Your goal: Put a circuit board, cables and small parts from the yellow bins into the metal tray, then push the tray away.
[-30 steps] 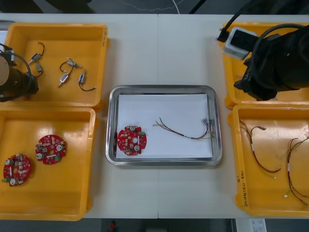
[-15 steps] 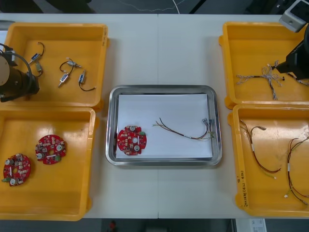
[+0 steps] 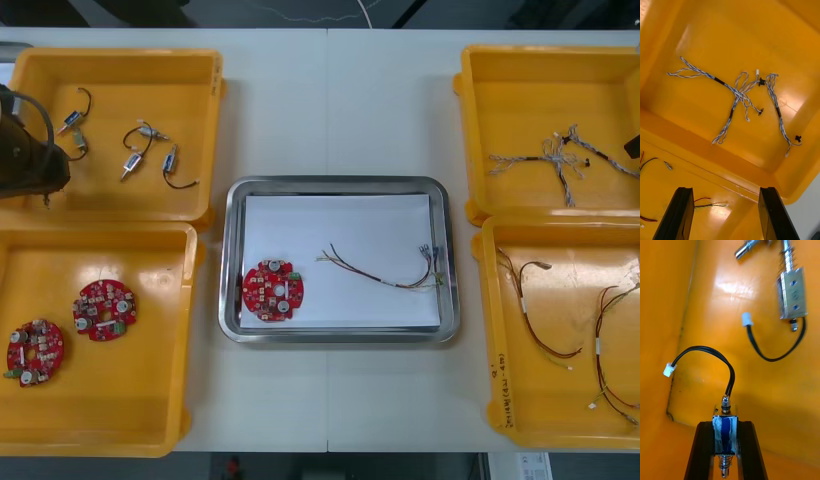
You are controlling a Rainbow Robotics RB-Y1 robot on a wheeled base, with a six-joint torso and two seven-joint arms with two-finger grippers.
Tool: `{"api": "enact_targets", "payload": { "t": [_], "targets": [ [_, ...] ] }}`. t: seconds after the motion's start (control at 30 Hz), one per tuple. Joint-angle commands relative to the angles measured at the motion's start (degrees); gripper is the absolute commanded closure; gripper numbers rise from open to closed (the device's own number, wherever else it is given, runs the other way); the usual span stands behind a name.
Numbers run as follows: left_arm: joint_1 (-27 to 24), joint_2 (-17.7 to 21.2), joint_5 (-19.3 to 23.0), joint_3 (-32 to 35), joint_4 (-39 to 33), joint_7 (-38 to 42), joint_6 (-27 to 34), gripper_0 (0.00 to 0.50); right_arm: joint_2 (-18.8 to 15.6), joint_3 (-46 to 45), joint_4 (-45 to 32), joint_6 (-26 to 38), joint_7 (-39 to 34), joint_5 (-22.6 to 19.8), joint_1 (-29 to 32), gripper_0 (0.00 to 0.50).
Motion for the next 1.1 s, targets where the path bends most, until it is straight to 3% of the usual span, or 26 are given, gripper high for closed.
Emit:
{"api": "enact_targets", "payload": {
  "t": [0.03, 0.3, 0.6, 0.83, 1.1],
  "targets": [
    [-4.05, 0.74, -0.12, 3.73, -5.15, -4.2, 5.65, 0.5, -3.98, -1.89, 7.71, 0.16, 7.42, 2.0, -6.56, 0.0],
    [-7.39, 0.92, 1.64, 4.96, -10.95, -4.2, 15.31, 0.5, -6.0, -2.6, 18.88, -1.56, 15.15, 3.5, -9.99, 0.0],
    [-9.94, 0.74, 9.02, 4.43, -19.21, -2.53, 24.72, 0.5, -6.97, -1.1, 29.25, -10.17, 22.01, 5.17, -13.68, 0.0],
    [-11.43, -0.14, 11.92, -1.02, -25.19, -0.16, 26.96, 0.5, -6.97, -0.58, 37.25, -15.62, 23.06, 5.96, -17.11, 0.0],
    [-15.48, -6.03, 12.62, -7.26, -27.29, 7.23, 26.96, 0.5, -6.88, 2.59, 48.23, -25.03, 25.09, 5.96, -20.97, 0.0]
  ]
}}
